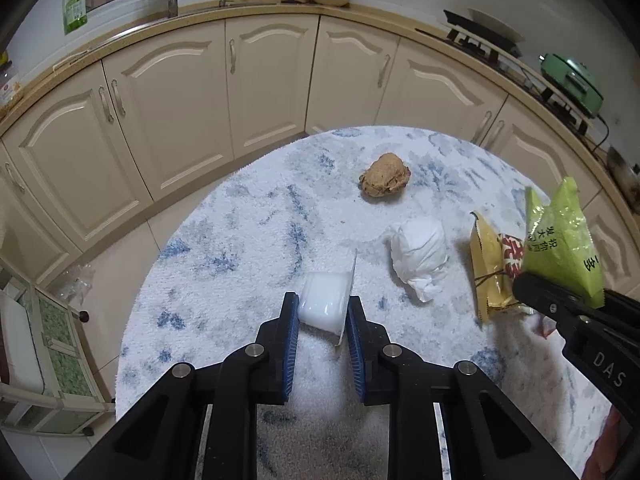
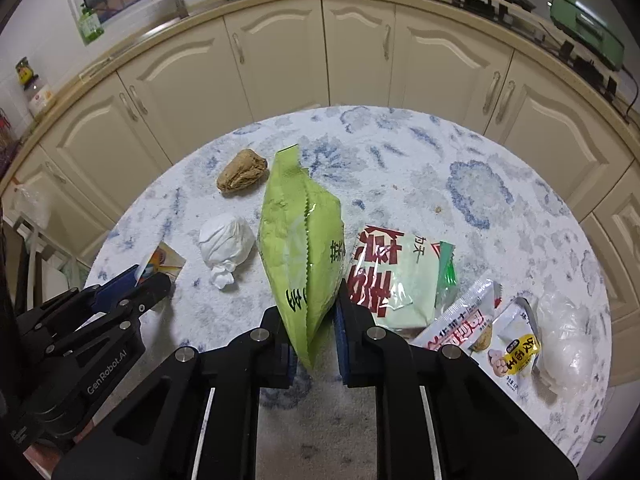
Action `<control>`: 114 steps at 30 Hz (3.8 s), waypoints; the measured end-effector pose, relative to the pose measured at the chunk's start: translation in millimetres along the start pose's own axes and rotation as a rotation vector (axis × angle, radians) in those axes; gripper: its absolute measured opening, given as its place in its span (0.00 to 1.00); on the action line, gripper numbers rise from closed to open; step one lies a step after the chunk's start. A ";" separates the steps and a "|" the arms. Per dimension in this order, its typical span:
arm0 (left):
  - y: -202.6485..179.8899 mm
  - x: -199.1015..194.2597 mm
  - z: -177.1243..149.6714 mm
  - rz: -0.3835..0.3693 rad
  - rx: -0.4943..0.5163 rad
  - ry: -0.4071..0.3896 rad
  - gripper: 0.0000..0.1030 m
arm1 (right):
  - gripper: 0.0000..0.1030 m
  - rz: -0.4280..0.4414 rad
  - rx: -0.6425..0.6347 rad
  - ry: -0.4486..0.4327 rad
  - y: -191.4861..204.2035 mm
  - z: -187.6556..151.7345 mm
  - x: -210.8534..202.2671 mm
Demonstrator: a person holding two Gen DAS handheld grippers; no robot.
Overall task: Collect trash
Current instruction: 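Grasp the green snack bag with the right tool, then carry the white tray and green bag toward the blue bin with both tools, then open the left tool to drop the tray while the right tool releases the green bag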
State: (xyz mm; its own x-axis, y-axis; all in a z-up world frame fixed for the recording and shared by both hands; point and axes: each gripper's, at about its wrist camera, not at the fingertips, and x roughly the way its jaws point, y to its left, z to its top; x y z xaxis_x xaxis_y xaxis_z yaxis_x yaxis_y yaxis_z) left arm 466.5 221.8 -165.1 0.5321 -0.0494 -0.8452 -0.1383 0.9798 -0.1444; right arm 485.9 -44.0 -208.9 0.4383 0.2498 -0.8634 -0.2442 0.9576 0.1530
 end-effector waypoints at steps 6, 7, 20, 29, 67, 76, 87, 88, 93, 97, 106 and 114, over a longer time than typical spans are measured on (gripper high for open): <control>-4.4 -9.5 1.1 0.016 0.017 -0.011 0.18 | 0.10 0.036 0.019 -0.033 -2.8 -13.3 -15.9; -6.2 -11.8 0.9 0.014 0.021 -0.014 0.18 | 0.10 0.030 0.017 -0.039 -2.6 -15.7 -18.7; -45.7 -55.6 -12.2 -0.018 0.096 -0.060 0.18 | 0.10 0.024 0.112 -0.113 -32.3 -48.3 -67.0; -103.8 -82.4 -35.8 -0.066 0.206 -0.078 0.18 | 0.10 -0.008 0.197 -0.174 -73.9 -79.1 -109.1; -463.1 -83.4 -208.0 -0.334 0.763 0.073 0.18 | 0.10 -0.396 0.851 -0.226 -360.4 -354.8 -264.4; -512.0 -41.5 -230.2 -0.316 0.839 0.146 0.19 | 0.10 -0.450 0.951 -0.198 -396.0 -394.5 -264.9; -554.4 1.2 -231.9 -0.229 0.876 0.169 0.74 | 0.10 -0.436 0.968 -0.115 -410.1 -407.2 -237.1; -555.6 5.6 -230.3 -0.222 0.871 0.175 0.74 | 0.10 -0.436 0.967 -0.112 -410.2 -406.5 -235.6; -546.5 15.6 -228.8 -0.188 0.849 0.185 0.74 | 0.10 -0.417 0.941 -0.097 -405.6 -396.6 -225.5; -536.8 13.6 -228.1 -0.178 0.833 0.182 0.74 | 0.10 -0.386 0.897 -0.089 -396.6 -378.3 -216.7; -492.1 -15.4 -212.5 -0.198 0.764 0.121 0.78 | 0.29 -0.361 0.763 -0.078 -367.6 -340.2 -207.2; -467.5 -19.2 -200.2 -0.198 0.723 0.142 0.78 | 0.82 -0.418 0.754 -0.074 -359.7 -334.4 -208.9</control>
State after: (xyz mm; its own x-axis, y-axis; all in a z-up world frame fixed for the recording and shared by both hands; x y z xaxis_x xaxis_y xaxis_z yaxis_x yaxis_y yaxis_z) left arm 353.7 -274.1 -184.4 0.3703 -0.2141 -0.9039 0.5559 0.8306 0.0310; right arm 193.0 -488.7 -244.3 0.4261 -0.1606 -0.8903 0.5772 0.8061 0.1308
